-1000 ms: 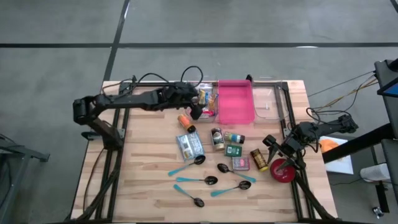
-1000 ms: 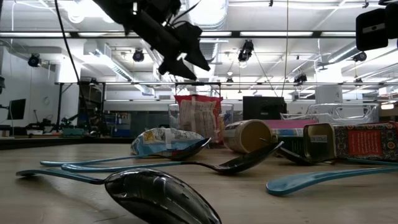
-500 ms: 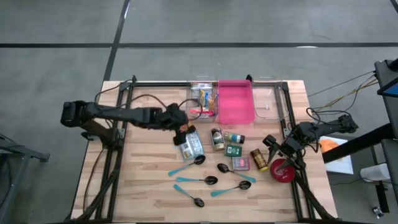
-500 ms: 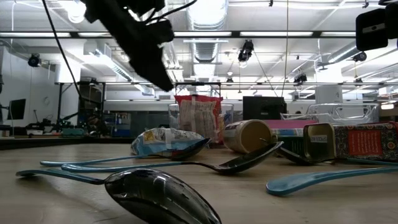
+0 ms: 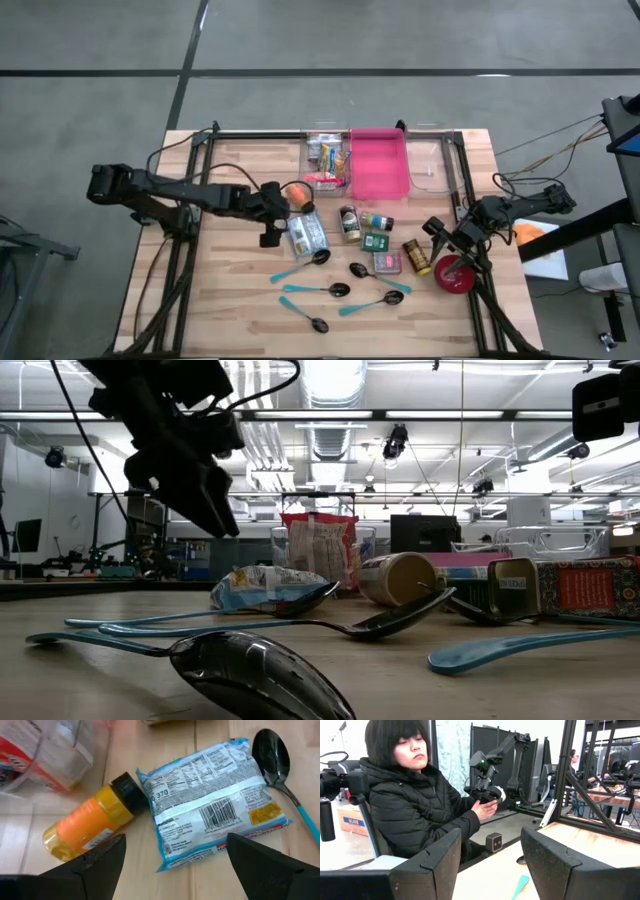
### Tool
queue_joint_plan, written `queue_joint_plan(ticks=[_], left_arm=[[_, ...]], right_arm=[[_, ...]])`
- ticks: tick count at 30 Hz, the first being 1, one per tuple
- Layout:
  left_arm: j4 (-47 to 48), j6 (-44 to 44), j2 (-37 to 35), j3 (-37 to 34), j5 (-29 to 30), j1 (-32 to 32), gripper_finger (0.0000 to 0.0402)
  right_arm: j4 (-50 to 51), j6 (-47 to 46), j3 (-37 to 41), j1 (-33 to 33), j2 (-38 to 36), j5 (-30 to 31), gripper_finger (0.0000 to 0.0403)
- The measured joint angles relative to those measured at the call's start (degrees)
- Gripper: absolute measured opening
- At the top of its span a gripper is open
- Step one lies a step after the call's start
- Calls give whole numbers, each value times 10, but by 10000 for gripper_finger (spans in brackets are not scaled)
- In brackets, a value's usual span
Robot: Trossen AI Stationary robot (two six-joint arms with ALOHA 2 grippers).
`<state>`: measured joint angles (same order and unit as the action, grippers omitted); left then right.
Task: Pick & Place Food Item
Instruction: Put the light blue noodle pack into the left transparent bin
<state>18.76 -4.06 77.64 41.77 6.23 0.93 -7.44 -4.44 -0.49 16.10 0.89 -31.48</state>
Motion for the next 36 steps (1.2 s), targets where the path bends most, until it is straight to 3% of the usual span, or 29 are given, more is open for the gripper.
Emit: queue_joint_plan(ticks=[5,10,22,36], left_arm=[[-33,-9,1,-16,-12,8,344],[-67,-36,1,-35,-63,31,344],[-191,-46,1,-116,-93,64,344],[-205,-34,15,-131,-97,64,344]], right_arm=[[0,0,0,0,0,0,206],[0,0,0,0,0,0,206],[0,1,0,0,0,0,206],[0,1,0,0,0,0,206]])
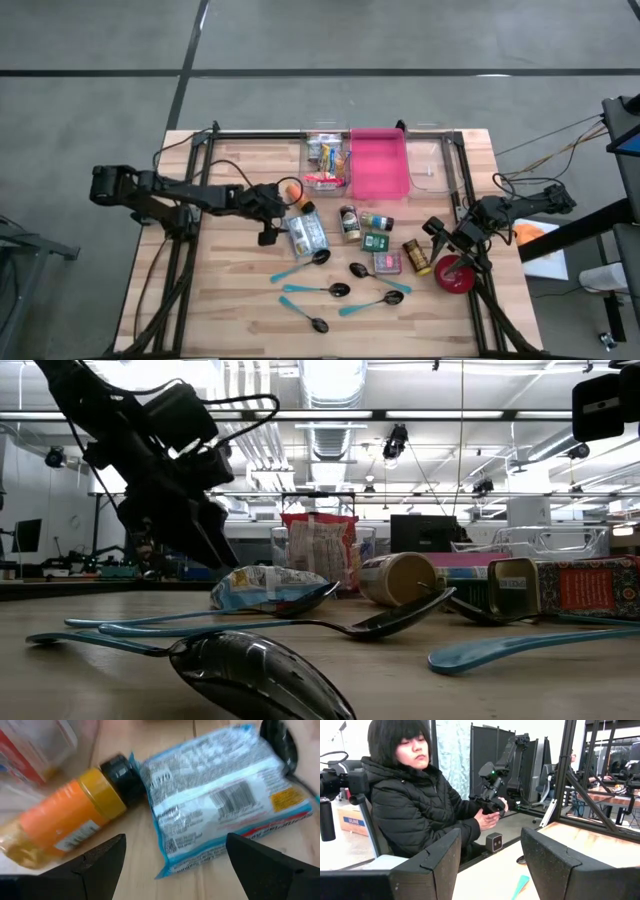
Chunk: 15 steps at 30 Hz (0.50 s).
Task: Pick & Place Food Item
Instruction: Put the light blue noodle pack into the left transparent bin
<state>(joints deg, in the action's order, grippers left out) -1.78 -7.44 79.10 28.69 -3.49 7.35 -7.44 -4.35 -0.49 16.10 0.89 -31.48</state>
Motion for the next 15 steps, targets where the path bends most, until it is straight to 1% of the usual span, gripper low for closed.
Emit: queue_joint_plan(ticks=[6,12,15], left_arm=[[-14,8,58,12,0,1,344],[-16,15,96,25,-2,11,344],[-24,24,111,26,-13,14,344]], right_arm=[[0,0,0,0,0,0,206],[0,-1,0,0,0,0,206],[0,0,0,0,0,0,206]])
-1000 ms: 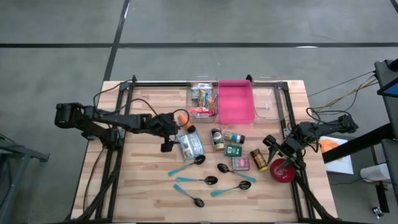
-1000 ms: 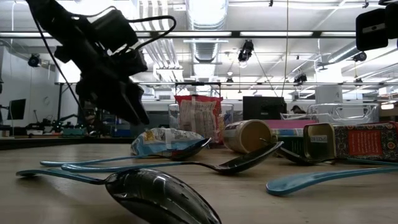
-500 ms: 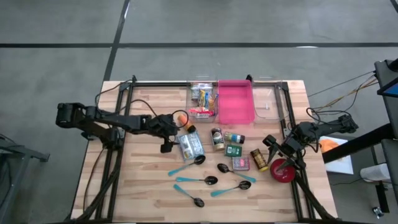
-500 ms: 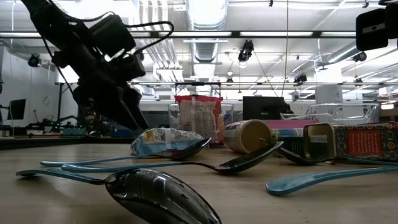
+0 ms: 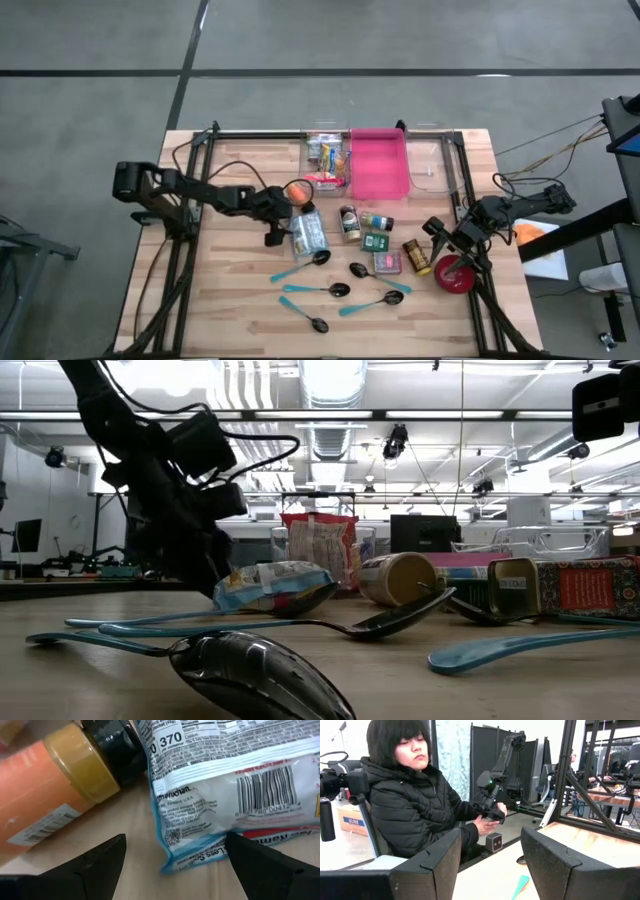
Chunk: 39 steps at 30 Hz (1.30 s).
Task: Pick & Place Food Item
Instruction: Put the light blue noodle pack into the left transparent bin
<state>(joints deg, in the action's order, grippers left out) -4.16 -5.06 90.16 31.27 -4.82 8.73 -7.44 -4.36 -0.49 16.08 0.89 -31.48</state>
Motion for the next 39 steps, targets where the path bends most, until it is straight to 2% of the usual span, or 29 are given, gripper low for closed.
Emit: queue_joint_plan(ticks=[6,9,23,28,34,39], left_arm=[[-9,6,8,0,-3,0,342],[-10,6,8,0,-3,0,325],[-13,6,9,0,-4,0,129],[-20,10,9,0,1,0,72],[-27,21,9,0,11,0,12],[-31,23,8,-1,14,0,7]], right_arm=[[0,0,0,0,0,0,206],[0,-1,0,0,0,0,206],[0,-1,0,0,0,0,206],[0,-1,0,0,0,0,206],[0,-1,0,0,0,0,206],[0,-1,0,0,0,0,206]])
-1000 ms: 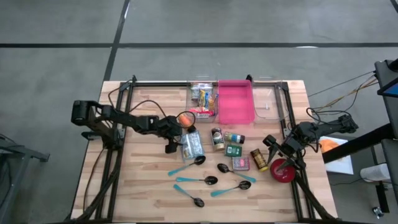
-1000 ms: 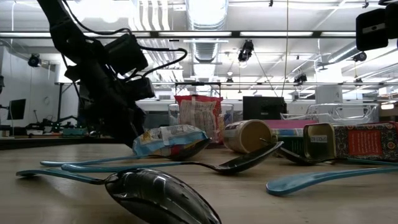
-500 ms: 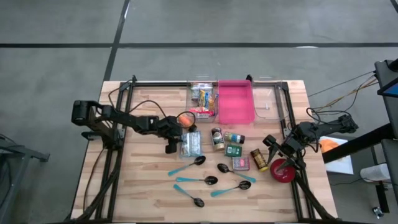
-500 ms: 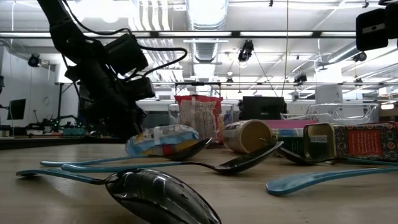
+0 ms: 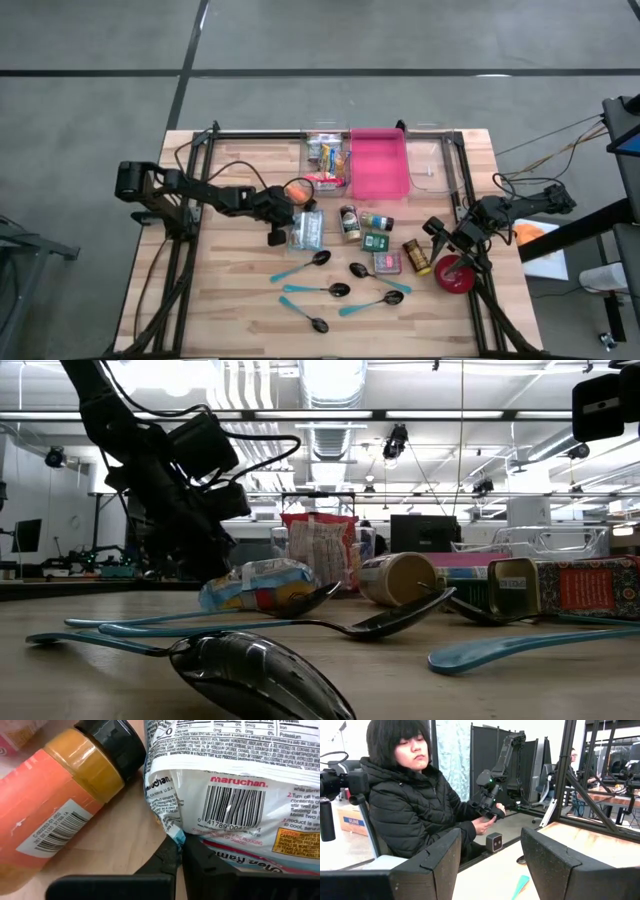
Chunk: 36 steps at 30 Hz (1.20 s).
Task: Pick & Place Food Item
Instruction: Put the light blue noodle pack into the left transparent bin
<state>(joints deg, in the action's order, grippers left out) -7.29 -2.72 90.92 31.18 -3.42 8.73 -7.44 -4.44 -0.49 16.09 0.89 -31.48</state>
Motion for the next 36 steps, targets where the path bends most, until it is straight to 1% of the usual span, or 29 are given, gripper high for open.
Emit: queue_joint_plan(ticks=[6,14,24,31,36], left_arm=[[-3,2,-19,0,2,-1,7],[-8,1,-73,0,2,-10,7],[-16,-31,-121,0,9,-27,7],[-43,-52,-139,0,15,-31,3],[-84,-70,-142,0,25,-31,1]], right_arm=[[0,1,0,0,0,0,206],[0,0,0,0,0,0,206],[0,0,0,0,0,0,206],[0,1,0,0,0,0,206],[0,1,0,0,0,0,206]])
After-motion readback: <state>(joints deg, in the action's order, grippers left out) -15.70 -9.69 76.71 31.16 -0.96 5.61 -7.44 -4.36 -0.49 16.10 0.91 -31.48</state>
